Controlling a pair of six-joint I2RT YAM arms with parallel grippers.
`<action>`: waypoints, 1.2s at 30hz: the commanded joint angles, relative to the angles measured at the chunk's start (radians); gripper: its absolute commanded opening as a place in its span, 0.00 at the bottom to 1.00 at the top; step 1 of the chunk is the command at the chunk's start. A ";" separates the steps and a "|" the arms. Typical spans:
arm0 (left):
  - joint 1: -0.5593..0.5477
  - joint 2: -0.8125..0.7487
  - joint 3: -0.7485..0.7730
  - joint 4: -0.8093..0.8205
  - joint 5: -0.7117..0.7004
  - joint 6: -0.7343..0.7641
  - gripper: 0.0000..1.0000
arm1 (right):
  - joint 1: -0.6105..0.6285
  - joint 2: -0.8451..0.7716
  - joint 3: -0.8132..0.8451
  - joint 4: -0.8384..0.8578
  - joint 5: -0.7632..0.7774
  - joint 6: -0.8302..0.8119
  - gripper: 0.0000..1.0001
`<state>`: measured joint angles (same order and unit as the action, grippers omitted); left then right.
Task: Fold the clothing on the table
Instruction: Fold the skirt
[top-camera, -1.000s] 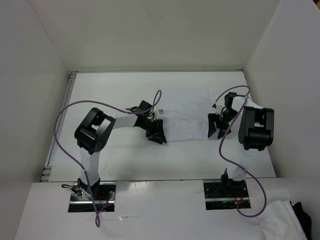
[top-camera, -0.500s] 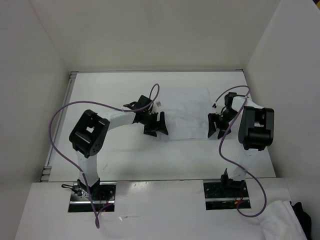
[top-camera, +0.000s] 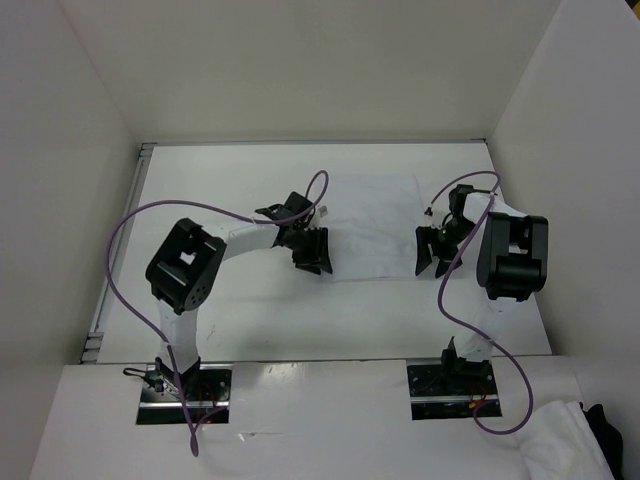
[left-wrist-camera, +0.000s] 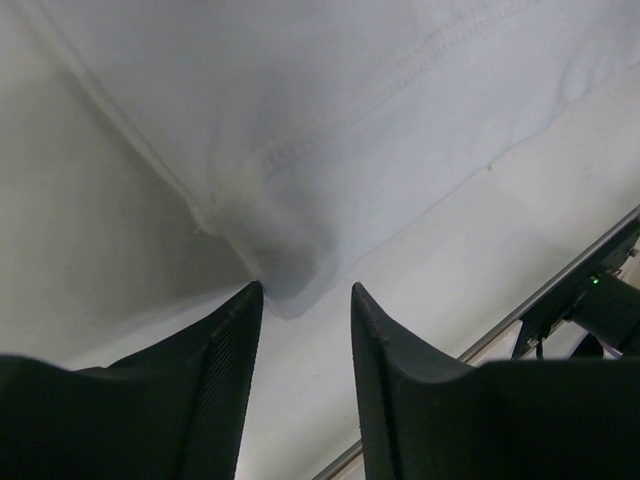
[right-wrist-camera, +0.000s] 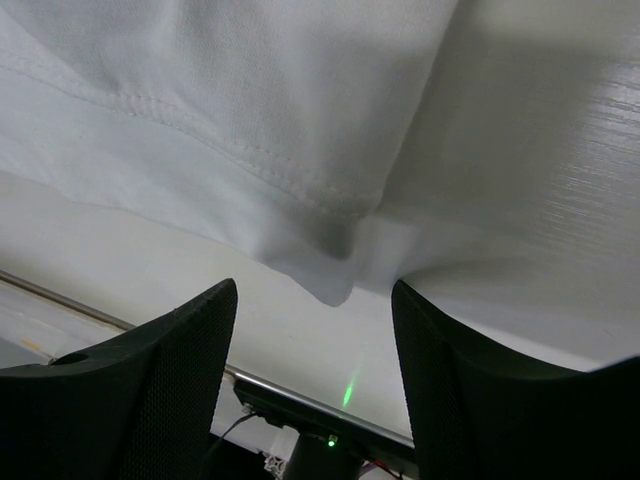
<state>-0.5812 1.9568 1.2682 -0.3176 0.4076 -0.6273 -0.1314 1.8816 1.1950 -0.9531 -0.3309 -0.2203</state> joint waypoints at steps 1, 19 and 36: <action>-0.011 0.019 0.031 -0.015 0.022 0.023 0.47 | 0.001 0.024 0.006 0.040 0.035 -0.008 0.68; 0.021 -0.120 -0.032 -0.063 -0.043 0.051 0.00 | 0.010 -0.127 0.037 0.010 -0.146 -0.132 0.00; 0.063 -0.450 -0.162 -0.253 -0.018 0.083 0.00 | 0.131 -0.154 0.262 -0.345 -0.212 -0.360 0.00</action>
<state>-0.5430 1.5513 1.1172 -0.5076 0.3416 -0.5571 -0.0185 1.7313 1.4216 -1.1900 -0.5762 -0.5331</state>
